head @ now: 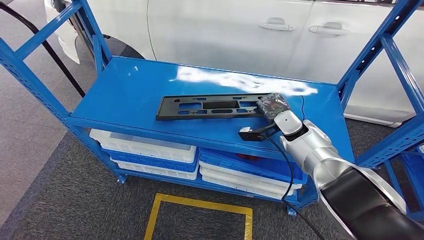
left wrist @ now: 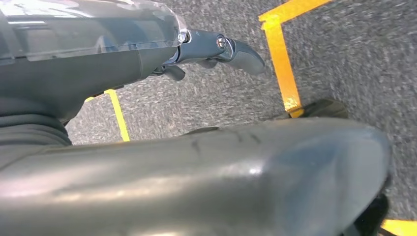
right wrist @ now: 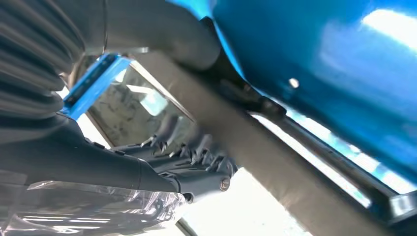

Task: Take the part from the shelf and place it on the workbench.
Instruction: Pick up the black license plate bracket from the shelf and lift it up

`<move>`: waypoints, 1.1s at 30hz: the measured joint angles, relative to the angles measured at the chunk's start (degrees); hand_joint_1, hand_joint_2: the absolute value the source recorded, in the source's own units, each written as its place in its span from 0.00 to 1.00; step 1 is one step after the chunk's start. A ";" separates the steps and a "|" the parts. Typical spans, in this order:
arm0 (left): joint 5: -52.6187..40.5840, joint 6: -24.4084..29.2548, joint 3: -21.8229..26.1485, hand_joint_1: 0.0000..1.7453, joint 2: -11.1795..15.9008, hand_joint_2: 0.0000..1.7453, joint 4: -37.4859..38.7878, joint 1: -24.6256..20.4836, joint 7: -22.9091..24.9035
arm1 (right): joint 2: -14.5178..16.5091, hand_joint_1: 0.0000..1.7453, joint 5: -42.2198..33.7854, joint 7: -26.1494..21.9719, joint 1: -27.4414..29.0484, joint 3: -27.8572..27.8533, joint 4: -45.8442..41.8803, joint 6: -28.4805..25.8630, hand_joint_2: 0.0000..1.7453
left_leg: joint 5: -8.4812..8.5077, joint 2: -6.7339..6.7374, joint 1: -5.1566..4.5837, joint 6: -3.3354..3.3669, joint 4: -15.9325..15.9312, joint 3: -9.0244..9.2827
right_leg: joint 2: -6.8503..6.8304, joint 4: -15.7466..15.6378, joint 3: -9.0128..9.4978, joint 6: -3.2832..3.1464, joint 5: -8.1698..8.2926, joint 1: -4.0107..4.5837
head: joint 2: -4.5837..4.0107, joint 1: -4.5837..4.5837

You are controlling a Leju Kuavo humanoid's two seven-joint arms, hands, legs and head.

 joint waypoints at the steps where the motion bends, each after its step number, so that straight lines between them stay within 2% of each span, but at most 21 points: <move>1: -0.08 0.00 0.00 0.00 -0.01 0.00 0.00 0.06 0.04 | -0.10 1.00 -0.04 -0.55 0.03 -0.13 0.13 -1.37 1.00 | -0.10 -0.02 0.00 -0.10 0.18 0.00 | -0.03 -3.12 1.47 -0.02 1.96 -0.03 | 0.00 0.00; 3: -0.17 0.01 0.00 0.00 -0.07 0.00 0.00 0.05 0.02 | -0.27 1.00 -0.14 -1.55 -0.14 -0.55 0.25 -4.32 1.00 | -0.49 -0.07 -0.11 -0.50 0.82 -0.13 | -0.09 -10.86 5.21 -0.27 5.37 0.01 | 0.00 0.00; 4: -0.18 0.04 0.00 0.00 -0.10 0.00 0.00 0.02 -0.02 | -0.31 1.00 -0.16 -1.99 -0.21 -0.78 0.27 -5.67 1.00 | -0.67 -0.09 -0.22 -0.76 1.11 -0.25 | -0.09 -13.37 6.42 -0.52 6.14 0.06 | 0.00 0.00; 7: -0.13 0.17 0.00 0.00 -0.13 0.00 0.00 -0.04 -0.17 | -0.35 1.00 -0.11 -3.01 -0.22 -1.35 0.40 -8.33 1.00 | -0.84 -0.13 -0.40 -1.54 1.31 -0.40 | -0.01 -14.56 6.86 -1.48 6.18 0.21 | 0.00 0.00; 9: 0.01 0.27 0.00 0.00 -0.12 0.00 0.00 -0.09 -0.21 | -0.30 1.00 -0.07 -3.78 -0.31 -1.75 0.44 -9.22 1.00 | -1.85 -0.13 -0.27 -2.22 2.54 -0.88 | -0.06 -14.85 6.97 -2.15 6.40 0.07 | 0.00 0.00; 10: 0.09 0.31 0.00 0.00 -0.12 0.00 0.00 -0.12 -0.22 | -0.27 1.00 -0.03 -4.15 -0.36 -1.98 0.45 -9.52 1.00 | -3.29 -0.12 -0.16 -2.58 4.82 -1.86 | -0.10 -14.99 7.01 -2.42 6.49 -0.03 | 0.00 0.00; 12: 0.23 0.33 0.00 0.00 -0.12 0.00 0.00 -0.10 -0.24 | -0.23 1.00 0.05 -4.74 -0.39 -2.35 0.47 -9.87 1.00 | -7.12 -0.10 0.08 -3.18 12.33 -5.17 | -0.15 -15.02 7.00 -2.69 6.52 -0.05 | 0.00 0.00; 14: 0.28 0.33 0.00 0.00 -0.11 0.00 0.00 -0.02 -0.24 | -0.23 1.00 -0.26 -5.38 -0.30 -2.62 0.54 -10.07 1.00 | -8.84 -0.10 0.27 -3.43 17.87 -7.68 | -0.10 -15.00 6.97 -2.72 6.51 -0.02 | 0.00 0.00; 15: 0.32 0.34 0.00 0.00 -0.11 0.00 0.00 -0.01 -0.24 | -0.23 1.00 -0.94 -6.02 -0.27 -2.87 0.57 -10.24 1.00 | -8.12 -0.10 0.31 -3.42 17.60 -7.55 | -0.06 -14.99 7.00 -2.71 6.51 -0.02 | 0.00 0.00; 16: 0.34 0.34 0.00 0.00 -0.11 0.00 0.00 -0.01 -0.24 | -0.22 1.00 -2.00 -6.88 -0.26 -3.30 0.59 -10.45 1.00 | -6.46 -0.10 0.34 -3.30 15.03 -6.31 | -0.01 -14.98 7.05 -2.67 6.49 -0.02 | 0.00 0.00; 17: 0.37 0.35 0.00 0.00 -0.11 0.00 0.00 -0.03 -0.24 | -0.20 1.00 -3.26 -7.77 -0.26 -3.90 0.59 -10.62 1.00 | -4.35 -0.09 0.34 -3.10 10.92 -4.31 | 0.04 -14.98 7.11 -2.60 6.46 -0.02 | 0.00 0.00; 19: 0.39 0.39 0.00 0.00 -0.11 0.00 0.00 -0.11 -0.26 | -0.15 1.00 -5.65 -9.40 -0.26 -5.25 0.58 -10.84 1.00 | -1.79 -0.14 0.11 -2.48 3.62 -0.76 | 0.14 -14.98 7.09 -2.15 6.46 0.14 | 0.00 0.00; 20: 0.39 0.42 0.00 0.00 -0.11 0.00 0.00 -0.13 -0.28 | -0.13 1.00 -6.98 -10.34 -0.22 -5.86 0.56 -10.84 1.00 | -1.39 -0.19 -0.03 -2.17 1.80 0.05 | 0.18 -15.00 7.02 -1.85 6.51 0.20 | 0.00 0.00; 22: 0.42 0.47 0.01 0.00 -0.11 0.00 0.00 -0.07 -0.29 | 0.03 1.00 -12.17 -14.54 -0.02 -7.69 0.34 -10.69 1.00 | -1.35 -0.28 -0.23 -1.57 1.16 0.09 | 0.22 -15.19 6.91 -1.15 6.71 0.21 | 0.00 0.00; 24: 0.45 0.55 0.02 0.00 -0.11 0.00 0.00 0.00 -0.29 | 0.53 1.00 -20.77 -22.26 0.21 -11.24 -0.75 -9.25 1.00 | -0.93 -0.25 -0.05 -0.85 0.59 0.20 | 0.18 -14.55 6.56 -0.59 6.07 0.10 | 0.00 0.00; 26: 0.52 0.64 0.02 0.00 -0.11 0.00 0.00 -0.02 -0.36 | 1.43 1.00 -29.44 -29.38 0.52 -15.34 -3.07 -5.75 1.00 | -0.56 -0.13 0.12 -0.25 0.06 0.36 | 0.13 -10.04 4.50 -0.31 3.22 0.07 | 0.00 0.01; 28: 0.56 0.68 0.02 0.00 -0.10 0.00 0.00 0.05 -0.44 | 2.29 1.00 -35.24 -32.36 1.37 -18.22 -6.48 -2.14 1.00 | -0.57 -0.09 0.03 -0.04 0.05 0.33 | 0.12 -2.48 0.99 -0.15 -0.16 0.09 | 0.00 0.01; 29: 0.56 0.68 0.02 0.00 -0.10 0.00 0.00 0.10 -0.46 | 2.64 1.00 -36.90 -32.71 1.89 -19.18 -8.26 -0.97 1.00 | -0.63 -0.10 -0.01 0.01 0.13 0.33 | 0.10 0.13 -0.30 -0.08 -0.75 0.06 | 0.00 0.00; 30: 0.56 0.68 0.02 0.00 -0.09 0.00 0.00 0.14 -0.48 | 2.95 1.00 -37.83 -32.72 2.33 -19.83 -9.85 -0.30 1.00 | -0.73 -0.16 -0.01 0.04 0.26 0.33 | 0.07 0.76 -0.69 -0.02 -0.24 0.01 | 0.00 0.00; 31: 0.56 0.68 0.02 0.00 -0.09 0.00 0.00 0.17 -0.48 | 3.19 1.00 -38.56 -32.80 2.60 -20.35 -11.17 0.15 1.00 | -0.87 -0.29 -0.01 0.00 0.47 0.34 | 0.03 -0.84 0.00 -0.02 1.28 -0.05 | 0.00 0.00; 33: 0.57 0.74 0.03 0.00 -0.10 0.00 0.00 0.23 -0.56 | 3.45 1.00 -41.80 -33.90 2.78 -21.21 -13.48 2.07 1.00 | -1.34 -0.66 -0.06 -0.30 1.10 0.28 | -0.07 -8.10 3.45 -0.21 5.01 -0.13 | 0.00 0.01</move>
